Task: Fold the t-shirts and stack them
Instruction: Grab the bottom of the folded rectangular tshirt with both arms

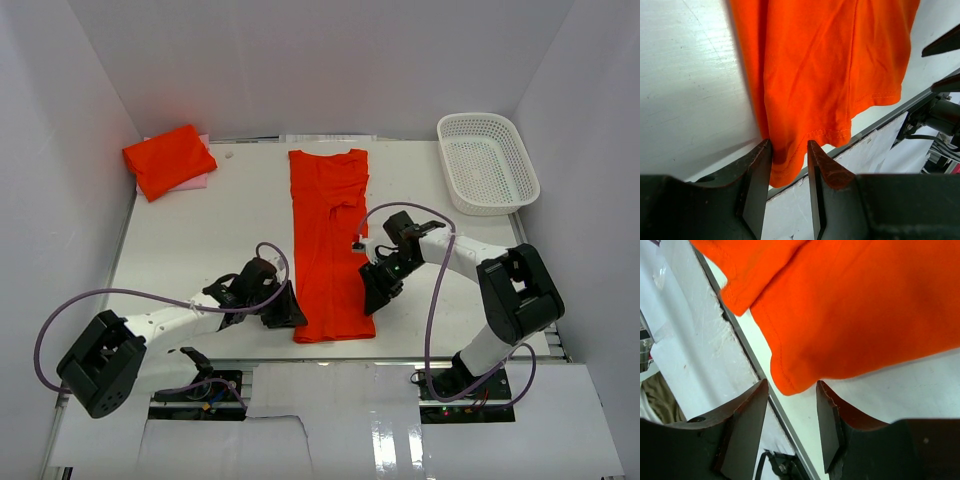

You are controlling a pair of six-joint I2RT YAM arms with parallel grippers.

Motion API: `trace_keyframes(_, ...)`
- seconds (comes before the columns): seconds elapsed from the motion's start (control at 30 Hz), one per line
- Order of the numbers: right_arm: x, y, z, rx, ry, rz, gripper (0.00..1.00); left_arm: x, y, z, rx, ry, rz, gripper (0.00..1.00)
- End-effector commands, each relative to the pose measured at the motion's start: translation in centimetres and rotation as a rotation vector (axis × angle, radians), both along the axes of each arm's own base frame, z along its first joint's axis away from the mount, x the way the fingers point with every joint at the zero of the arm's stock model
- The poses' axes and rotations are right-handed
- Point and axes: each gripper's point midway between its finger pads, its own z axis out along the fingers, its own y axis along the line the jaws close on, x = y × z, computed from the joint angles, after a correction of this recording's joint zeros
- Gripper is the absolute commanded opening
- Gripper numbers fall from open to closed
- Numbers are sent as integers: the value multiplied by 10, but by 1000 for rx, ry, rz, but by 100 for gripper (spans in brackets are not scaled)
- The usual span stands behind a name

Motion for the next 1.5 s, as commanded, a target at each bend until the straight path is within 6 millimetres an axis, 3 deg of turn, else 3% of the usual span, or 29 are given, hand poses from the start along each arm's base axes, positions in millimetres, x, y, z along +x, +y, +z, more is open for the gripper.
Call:
trace_keyframes(0.0, -20, -7, 1, -2, 83, 22, 49, 0, -3, 1, 13, -6, -11, 45)
trace_keyframes(0.13, -25, -2, 6, 34, 128, 11, 47, -3, -3, -4, 27, 4, -13, 45)
trace_keyframes(0.23, -27, -2, -1, 1, 182, -33, 40, -6, -2, -6, 35, 16, -11, 45)
trace_keyframes(0.43, -40, -5, -10, -22, 229, -131, 40, -11, 3, -13, 51, 43, 1, 45)
trace_keyframes(0.5, -41, -4, -9, -8, 223, -144, 47, -12, 4, -15, 56, 49, 1, 45)
trace_keyframes(0.57, -47, -1, -6, 33, 251, -135, 47, -12, 3, -14, 54, 49, 2, 45)
trace_keyframes(0.6, -49, 1, -5, 48, 274, -132, 55, -11, 3, -14, 55, 49, 4, 45)
trace_keyframes(0.87, -59, 0, -18, 25, 395, -132, 56, -8, 1, -13, 61, 49, 15, 45)
trace_keyframes(1.47, -36, -26, -41, -71, 400, -271, 54, -9, 3, -16, 74, 52, 16, 45)
